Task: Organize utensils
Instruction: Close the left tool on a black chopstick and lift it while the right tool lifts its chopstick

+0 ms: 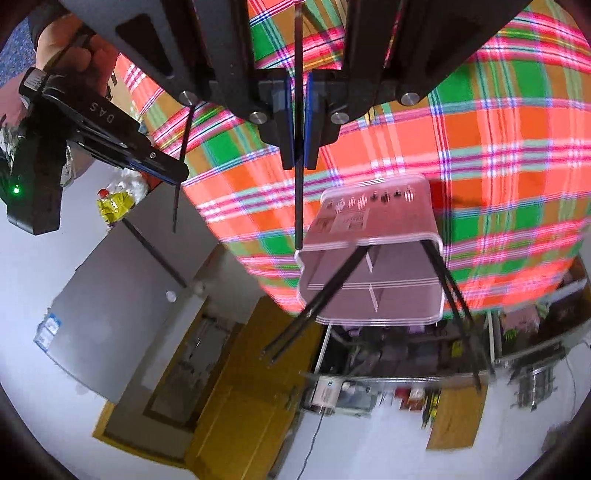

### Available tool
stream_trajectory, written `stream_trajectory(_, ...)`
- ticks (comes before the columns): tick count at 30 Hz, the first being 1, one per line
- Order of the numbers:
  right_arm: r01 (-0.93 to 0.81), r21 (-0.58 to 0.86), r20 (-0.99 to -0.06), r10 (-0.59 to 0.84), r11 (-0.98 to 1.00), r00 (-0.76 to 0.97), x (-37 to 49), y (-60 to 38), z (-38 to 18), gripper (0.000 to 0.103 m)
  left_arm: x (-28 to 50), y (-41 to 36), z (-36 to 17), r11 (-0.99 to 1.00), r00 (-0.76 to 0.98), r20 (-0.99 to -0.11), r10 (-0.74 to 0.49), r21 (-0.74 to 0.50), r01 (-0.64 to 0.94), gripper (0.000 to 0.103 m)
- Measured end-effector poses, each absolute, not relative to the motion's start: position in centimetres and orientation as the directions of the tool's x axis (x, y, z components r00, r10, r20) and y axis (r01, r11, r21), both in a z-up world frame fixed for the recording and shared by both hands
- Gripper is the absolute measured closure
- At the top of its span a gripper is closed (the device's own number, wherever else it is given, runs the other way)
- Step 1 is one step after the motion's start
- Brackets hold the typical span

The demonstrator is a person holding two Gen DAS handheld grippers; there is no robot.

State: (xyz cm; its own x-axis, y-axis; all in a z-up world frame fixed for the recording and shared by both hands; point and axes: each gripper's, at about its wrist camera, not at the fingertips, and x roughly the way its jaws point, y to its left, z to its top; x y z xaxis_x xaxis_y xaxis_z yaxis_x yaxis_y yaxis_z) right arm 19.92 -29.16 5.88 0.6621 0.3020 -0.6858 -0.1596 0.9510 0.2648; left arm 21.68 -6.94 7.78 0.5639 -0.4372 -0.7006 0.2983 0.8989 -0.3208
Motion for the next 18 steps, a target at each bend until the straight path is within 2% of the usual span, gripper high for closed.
stream_trajectory(8,-0.189,0.253,-0.613,0.308,0.949,0.727,18.7,-29.0,10.0,0.098,20.7,-6.6,11.5,0.894,0.616,-0.649,-0.446,-0.3,0.331,0.099)
stream_trajectory(18,-0.193,0.256,-0.607,0.313,0.947,0.731,18.3,-28.7,10.5,0.098,20.3,-5.5,12.0,0.901,0.626,-0.648,-0.434,-0.293,0.321,0.099)
